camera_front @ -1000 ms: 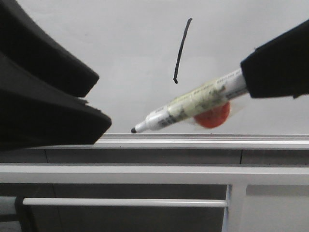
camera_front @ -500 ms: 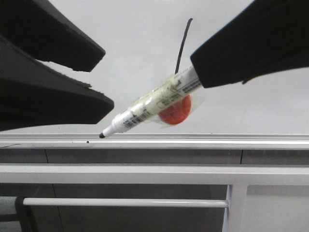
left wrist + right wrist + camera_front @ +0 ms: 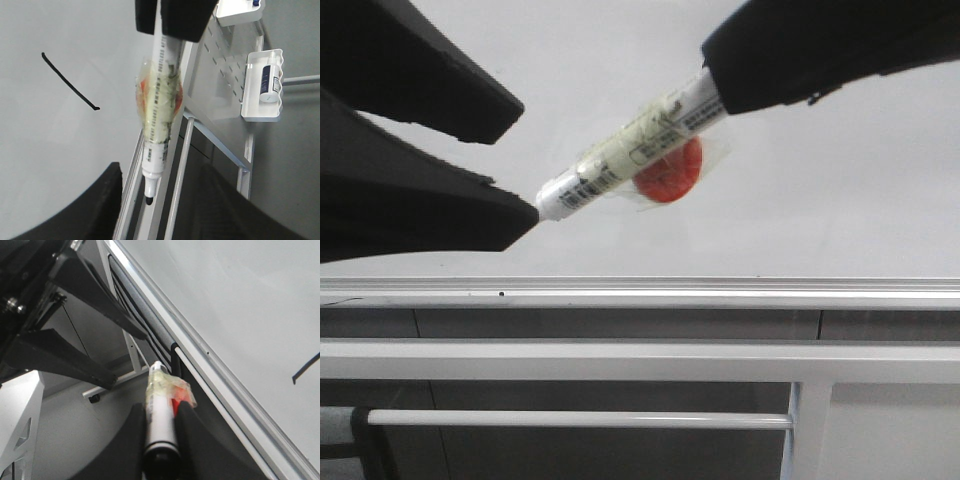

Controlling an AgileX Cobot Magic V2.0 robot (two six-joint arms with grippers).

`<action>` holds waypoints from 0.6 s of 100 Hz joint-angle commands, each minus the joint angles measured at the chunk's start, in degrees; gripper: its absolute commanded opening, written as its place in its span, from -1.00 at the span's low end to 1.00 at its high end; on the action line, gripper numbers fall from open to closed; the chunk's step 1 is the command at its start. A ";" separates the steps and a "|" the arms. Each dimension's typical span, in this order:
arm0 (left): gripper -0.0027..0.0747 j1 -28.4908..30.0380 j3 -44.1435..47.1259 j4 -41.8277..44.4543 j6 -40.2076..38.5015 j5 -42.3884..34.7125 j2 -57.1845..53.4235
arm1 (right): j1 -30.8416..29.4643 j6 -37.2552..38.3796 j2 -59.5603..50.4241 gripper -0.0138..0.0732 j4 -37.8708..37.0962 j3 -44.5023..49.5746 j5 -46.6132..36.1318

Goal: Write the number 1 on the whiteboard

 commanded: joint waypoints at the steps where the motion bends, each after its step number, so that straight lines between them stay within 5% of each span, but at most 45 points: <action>1: -0.10 -0.48 -1.88 1.14 -0.34 -1.73 -0.42 | -0.33 -0.25 -0.14 -0.83 2.02 -2.26 -1.43; 60: -0.10 -0.48 -1.88 1.59 -0.34 -1.84 -0.42 | -0.33 -0.25 -0.06 -0.83 4.28 -3.31 -0.18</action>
